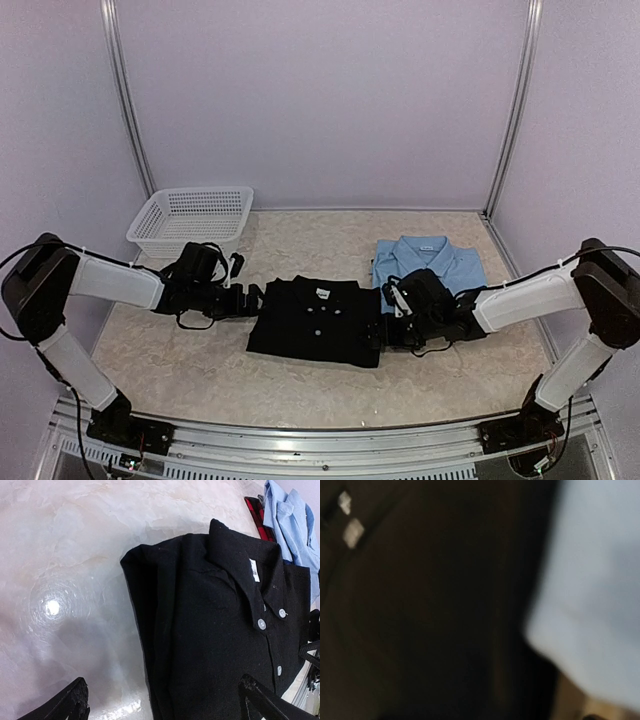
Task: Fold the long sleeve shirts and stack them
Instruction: Pick up the square-folded shirt from the center of the board.
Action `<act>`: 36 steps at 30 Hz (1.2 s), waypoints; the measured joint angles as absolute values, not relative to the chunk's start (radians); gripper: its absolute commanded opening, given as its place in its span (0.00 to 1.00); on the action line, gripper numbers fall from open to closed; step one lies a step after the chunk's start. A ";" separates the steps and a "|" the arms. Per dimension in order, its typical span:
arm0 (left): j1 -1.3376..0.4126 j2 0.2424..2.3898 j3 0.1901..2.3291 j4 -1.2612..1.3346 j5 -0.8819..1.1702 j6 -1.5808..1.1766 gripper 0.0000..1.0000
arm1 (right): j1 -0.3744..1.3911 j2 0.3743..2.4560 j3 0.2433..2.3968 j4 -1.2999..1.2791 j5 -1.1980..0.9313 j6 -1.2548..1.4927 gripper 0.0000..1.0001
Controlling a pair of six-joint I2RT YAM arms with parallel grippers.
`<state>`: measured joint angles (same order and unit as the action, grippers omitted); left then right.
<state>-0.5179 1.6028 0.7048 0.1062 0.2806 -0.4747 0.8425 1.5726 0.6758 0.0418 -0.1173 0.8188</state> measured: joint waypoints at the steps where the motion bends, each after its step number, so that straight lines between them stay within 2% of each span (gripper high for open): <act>1: -0.514 1.608 0.704 0.112 0.289 -0.475 0.99 | 0.842 1.583 0.680 0.060 -0.120 0.827 0.82; 3: -0.506 1.623 0.704 0.125 0.309 -0.477 0.99 | 0.842 1.618 0.698 0.101 -0.126 0.839 0.80; 10: -0.489 1.671 0.694 0.182 0.392 -0.485 0.84 | 0.842 1.708 0.731 0.231 -0.164 0.869 0.70; 16: -0.487 1.727 0.693 0.272 0.474 -0.506 0.63 | 0.842 1.751 0.741 0.299 -0.201 0.883 0.63; 20: -0.483 1.746 0.659 0.350 0.516 -0.539 0.47 | 0.842 1.764 0.741 0.318 -0.207 0.886 0.50; 30: -0.484 1.770 0.577 0.488 0.599 -0.645 0.07 | 0.842 1.784 0.740 0.342 -0.226 0.870 0.03; 31: -0.486 1.772 0.577 0.497 0.606 -0.654 0.00 | 0.842 1.784 0.741 0.341 -0.226 0.862 0.00; 36: -0.509 1.771 0.587 0.508 0.620 -0.677 0.00 | 0.839 1.763 0.760 0.285 -0.224 0.823 0.00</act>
<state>-0.5087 1.7706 0.5873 0.5076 0.6197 -0.6769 0.8391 1.7626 0.7597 0.2852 -0.2245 0.8234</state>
